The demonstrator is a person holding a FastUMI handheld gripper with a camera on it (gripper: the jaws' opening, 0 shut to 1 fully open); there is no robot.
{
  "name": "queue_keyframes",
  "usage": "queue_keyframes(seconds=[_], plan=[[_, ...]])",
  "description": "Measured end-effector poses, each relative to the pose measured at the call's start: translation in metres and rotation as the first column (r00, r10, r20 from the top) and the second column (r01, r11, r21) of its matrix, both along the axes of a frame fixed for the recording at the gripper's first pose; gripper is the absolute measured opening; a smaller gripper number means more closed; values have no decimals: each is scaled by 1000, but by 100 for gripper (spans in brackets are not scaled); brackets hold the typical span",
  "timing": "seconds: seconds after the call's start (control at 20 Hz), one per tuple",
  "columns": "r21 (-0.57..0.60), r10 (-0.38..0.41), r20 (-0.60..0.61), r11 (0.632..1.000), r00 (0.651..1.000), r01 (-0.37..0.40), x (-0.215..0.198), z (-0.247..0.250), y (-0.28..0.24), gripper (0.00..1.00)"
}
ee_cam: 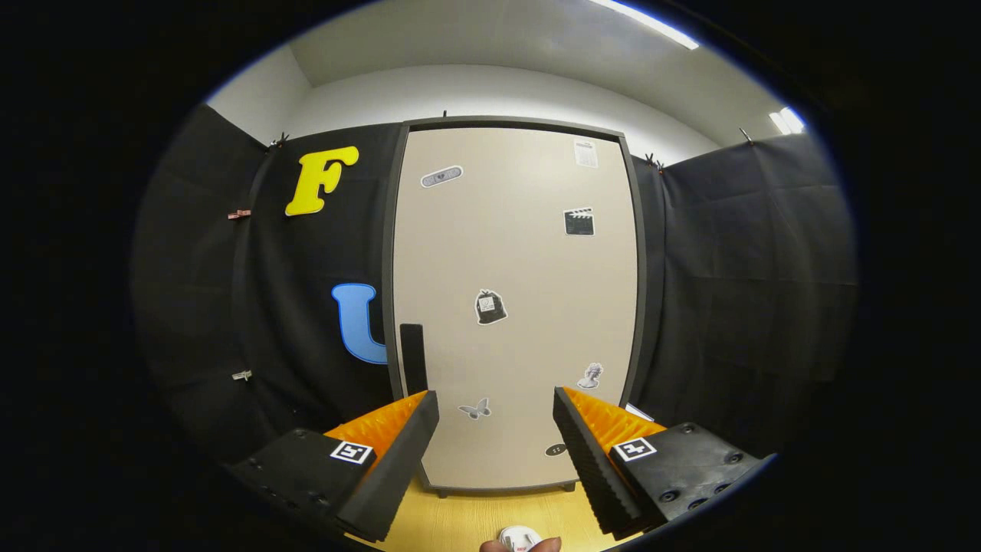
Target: Open the shoe cabinet door, grab the shoes and put them into the shoe cabinet, then close the shoe cabinet door.
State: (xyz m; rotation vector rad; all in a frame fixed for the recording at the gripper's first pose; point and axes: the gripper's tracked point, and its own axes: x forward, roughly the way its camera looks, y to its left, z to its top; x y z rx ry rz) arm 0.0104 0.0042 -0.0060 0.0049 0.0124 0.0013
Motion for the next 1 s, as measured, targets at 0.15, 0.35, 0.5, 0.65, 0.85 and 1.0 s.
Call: queue_keyframes(seconds=[0.15, 0.35, 0.5, 0.65, 0.85, 1.0], plan=[[6, 11, -3, 1000, 1000, -11, 7, -1, 12, 98], [14, 29, -3, 999, 1000, -29, 31, -4, 36, 98], [16, 45, -25, 999, 999, -44, 54, -12, 57, 98], [28, 52, -35, 998, 998, -51, 83, -21, 74, 98], [35, 64, -57, 997, 996, -63, 119, -37, 94, 98], [37, 75, -82, 997, 994, -72, 141, -51, 103, 98]])
